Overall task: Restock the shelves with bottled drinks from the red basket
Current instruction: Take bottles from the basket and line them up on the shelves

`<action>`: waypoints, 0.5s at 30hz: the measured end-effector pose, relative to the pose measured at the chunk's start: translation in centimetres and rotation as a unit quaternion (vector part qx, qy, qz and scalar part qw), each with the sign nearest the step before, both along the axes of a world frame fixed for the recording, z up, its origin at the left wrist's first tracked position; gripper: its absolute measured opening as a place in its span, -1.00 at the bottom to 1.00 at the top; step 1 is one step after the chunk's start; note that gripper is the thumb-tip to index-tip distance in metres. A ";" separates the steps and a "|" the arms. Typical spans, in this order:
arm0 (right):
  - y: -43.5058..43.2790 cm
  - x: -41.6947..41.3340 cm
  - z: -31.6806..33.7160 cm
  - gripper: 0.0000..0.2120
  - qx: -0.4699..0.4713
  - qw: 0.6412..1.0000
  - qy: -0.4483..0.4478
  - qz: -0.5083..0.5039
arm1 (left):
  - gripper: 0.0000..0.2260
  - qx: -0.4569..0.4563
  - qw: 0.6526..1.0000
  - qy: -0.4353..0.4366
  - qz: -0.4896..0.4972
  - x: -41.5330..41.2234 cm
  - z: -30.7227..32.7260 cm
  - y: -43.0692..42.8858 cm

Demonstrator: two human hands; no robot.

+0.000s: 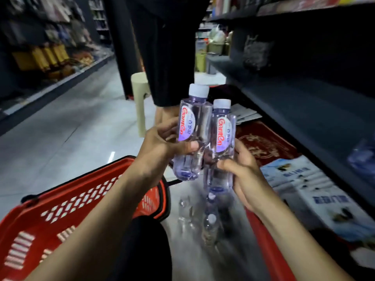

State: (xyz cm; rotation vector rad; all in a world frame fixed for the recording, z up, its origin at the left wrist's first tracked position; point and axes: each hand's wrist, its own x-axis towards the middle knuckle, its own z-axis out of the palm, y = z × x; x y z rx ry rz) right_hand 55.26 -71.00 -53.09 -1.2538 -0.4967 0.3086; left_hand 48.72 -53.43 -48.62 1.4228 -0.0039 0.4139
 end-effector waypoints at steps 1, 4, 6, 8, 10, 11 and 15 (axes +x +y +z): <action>-1.8 -0.2 0.3 -0.42 0.007 1.000 -0.004 -0.018 | -0.51 -0.007 1.000 -0.010 -0.017 0.6 0.5 -1.7; -6.5 -1.6 0.2 -0.43 0.025 0.997 -0.005 -0.079 | -0.51 -0.031 0.997 -0.029 -0.067 2.3 1.2 -7.1; -9.5 -2.8 0.5 -0.45 0.065 0.990 0.008 -0.123 | -0.53 -0.060 0.992 -0.038 -0.103 3.1 1.3 -11.1; -12.0 -3.7 1.5 -0.39 0.083 0.981 0.015 -0.174 | -0.54 -0.080 0.987 -0.042 -0.132 3.4 1.6 -14.8; -14.1 -4.5 2.6 -0.37 0.076 0.967 -0.002 -0.241 | -0.54 -0.080 0.983 -0.047 -0.161 3.5 2.0 -17.8; -15.1 -4.8 3.0 -0.41 0.075 0.959 -0.010 -0.275 | -0.53 -0.077 0.980 -0.051 -0.175 3.6 2.2 -19.0; -19.2 -7.0 3.4 -0.56 0.046 0.927 -0.064 -0.366 | -0.47 -0.092 0.967 -0.059 -0.232 3.9 1.6 -23.2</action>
